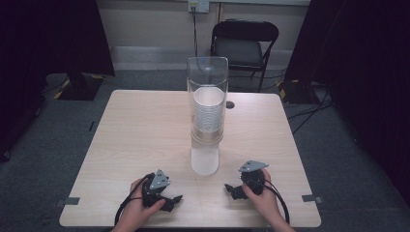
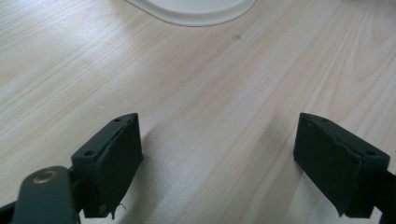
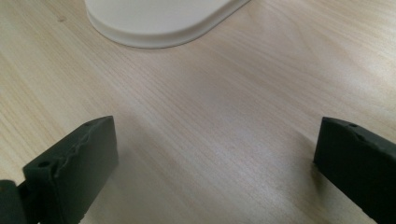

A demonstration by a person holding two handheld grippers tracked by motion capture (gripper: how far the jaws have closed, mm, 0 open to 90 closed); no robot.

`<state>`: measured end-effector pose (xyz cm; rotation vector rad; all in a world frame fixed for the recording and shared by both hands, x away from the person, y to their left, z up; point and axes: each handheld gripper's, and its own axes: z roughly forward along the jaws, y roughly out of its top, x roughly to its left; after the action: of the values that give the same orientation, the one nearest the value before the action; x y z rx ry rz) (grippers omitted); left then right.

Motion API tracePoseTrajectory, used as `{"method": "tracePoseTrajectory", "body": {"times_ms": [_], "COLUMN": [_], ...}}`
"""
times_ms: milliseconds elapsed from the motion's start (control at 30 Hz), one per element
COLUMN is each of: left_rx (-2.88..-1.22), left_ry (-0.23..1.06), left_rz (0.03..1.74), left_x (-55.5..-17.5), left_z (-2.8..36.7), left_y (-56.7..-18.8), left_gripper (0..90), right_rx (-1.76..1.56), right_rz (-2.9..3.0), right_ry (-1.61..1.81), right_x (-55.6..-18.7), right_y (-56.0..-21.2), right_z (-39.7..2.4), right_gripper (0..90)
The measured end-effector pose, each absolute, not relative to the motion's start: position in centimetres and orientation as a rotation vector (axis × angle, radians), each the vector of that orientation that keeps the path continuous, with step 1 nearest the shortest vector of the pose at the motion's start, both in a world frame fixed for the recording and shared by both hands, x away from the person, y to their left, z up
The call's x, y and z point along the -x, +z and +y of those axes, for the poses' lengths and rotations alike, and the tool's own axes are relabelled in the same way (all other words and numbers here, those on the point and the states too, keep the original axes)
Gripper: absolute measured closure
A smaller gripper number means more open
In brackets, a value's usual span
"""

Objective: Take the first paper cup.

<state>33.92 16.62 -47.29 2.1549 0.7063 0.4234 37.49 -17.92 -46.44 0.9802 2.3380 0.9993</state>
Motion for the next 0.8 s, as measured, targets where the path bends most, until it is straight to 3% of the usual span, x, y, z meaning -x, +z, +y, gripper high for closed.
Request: {"method": "tracePoseTrajectory", "body": {"times_ms": [267, 367, 433, 500, 800], "left_rx": [-2.151, -2.151, -2.154, -2.152, -2.155], "left_ry": [0.419, 0.419, 0.422, 0.419, 0.424], "left_rz": [0.71, 0.71, 0.706, 0.709, 0.705], "left_x": [-33.9, -33.9, -33.9, -33.9, -33.9], "left_z": [16.6, 16.6, 16.6, 16.6, 16.6], "left_y": [-47.3, -47.3, -47.3, -47.3, -47.3], "left_gripper": [14.8, 14.8, 14.8, 14.9, 14.8], "right_rx": [-1.002, -0.987, -0.982, -0.97, -0.911], "right_rz": [2.32, 2.301, 2.284, 2.275, 2.223], "right_ry": [0.998, 1.039, 1.059, 1.091, 1.244], "right_x": [-37.4, -37.4, -37.5, -37.6, -38.5], "right_y": [-46.4, -46.1, -45.5, -44.7, -41.3], "right_z": [-17.6, -17.5, -17.1, -16.6, -13.8], "right_gripper": [0.6, 23.3, 11.6, 19.3, 16.9]}}
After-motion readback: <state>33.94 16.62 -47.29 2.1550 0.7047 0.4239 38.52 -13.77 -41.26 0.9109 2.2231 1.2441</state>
